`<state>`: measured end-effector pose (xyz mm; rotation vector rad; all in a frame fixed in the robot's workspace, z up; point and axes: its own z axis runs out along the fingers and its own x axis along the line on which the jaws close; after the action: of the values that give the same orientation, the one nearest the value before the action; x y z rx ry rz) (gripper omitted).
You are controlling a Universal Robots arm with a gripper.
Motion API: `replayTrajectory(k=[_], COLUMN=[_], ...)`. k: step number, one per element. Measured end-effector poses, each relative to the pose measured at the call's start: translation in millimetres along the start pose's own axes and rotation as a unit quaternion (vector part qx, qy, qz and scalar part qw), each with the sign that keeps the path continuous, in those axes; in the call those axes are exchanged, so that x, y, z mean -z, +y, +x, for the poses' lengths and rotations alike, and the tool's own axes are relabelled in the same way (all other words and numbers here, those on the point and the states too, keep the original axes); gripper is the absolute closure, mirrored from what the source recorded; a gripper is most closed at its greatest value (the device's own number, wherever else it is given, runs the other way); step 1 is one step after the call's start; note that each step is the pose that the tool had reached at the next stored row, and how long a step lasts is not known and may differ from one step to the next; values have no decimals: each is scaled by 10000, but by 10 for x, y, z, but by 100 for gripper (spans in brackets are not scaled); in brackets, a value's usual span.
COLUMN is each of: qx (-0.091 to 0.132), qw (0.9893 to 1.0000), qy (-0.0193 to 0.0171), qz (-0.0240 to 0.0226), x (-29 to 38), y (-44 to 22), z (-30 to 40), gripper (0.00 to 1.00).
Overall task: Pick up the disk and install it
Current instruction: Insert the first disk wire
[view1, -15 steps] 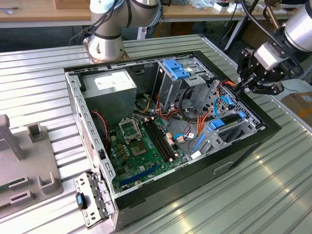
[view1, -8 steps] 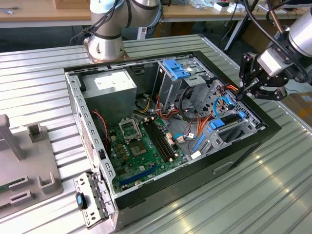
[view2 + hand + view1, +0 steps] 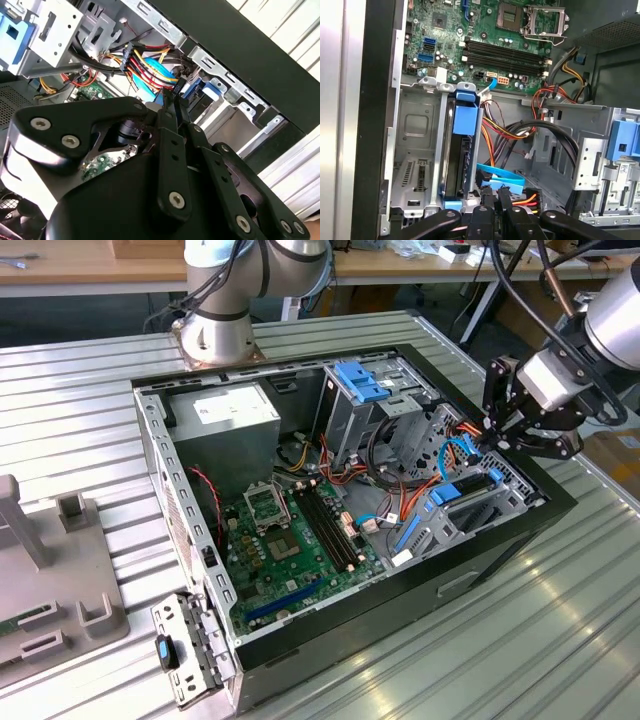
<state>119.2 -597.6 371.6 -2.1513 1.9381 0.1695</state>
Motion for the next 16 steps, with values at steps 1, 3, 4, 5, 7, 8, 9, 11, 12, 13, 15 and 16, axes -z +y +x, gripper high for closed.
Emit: replayTrajectory(k=[1, 3, 4, 5, 7, 8, 9, 11, 12, 13, 15, 16], qx=[-16, -40, -50, -55, -66, -81, -88, -91, -93, -97, -109, -119], qw=[10000, 10000, 10000, 10000, 10000, 10000, 10000, 10000, 10000, 9999, 9999, 9999], qy=[2, 5, 6, 7, 7, 9, 10, 10, 11, 11, 12, 13], qz=[4, 10, 12, 14, 17, 21, 22, 23, 24, 25, 28, 30], x=[-1, -1, 2, 5, 9, 10, 12, 16, 20, 24, 19, 1], y=[3, 6, 8, 9, 13, 24, 37, 61, 82, 119, 160, 174], z=[3, 15, 30, 43, 74, 94, 106, 120, 127, 137, 146, 153], gripper=[84, 84, 84, 84, 84, 84, 84, 84, 84, 84, 84, 84])
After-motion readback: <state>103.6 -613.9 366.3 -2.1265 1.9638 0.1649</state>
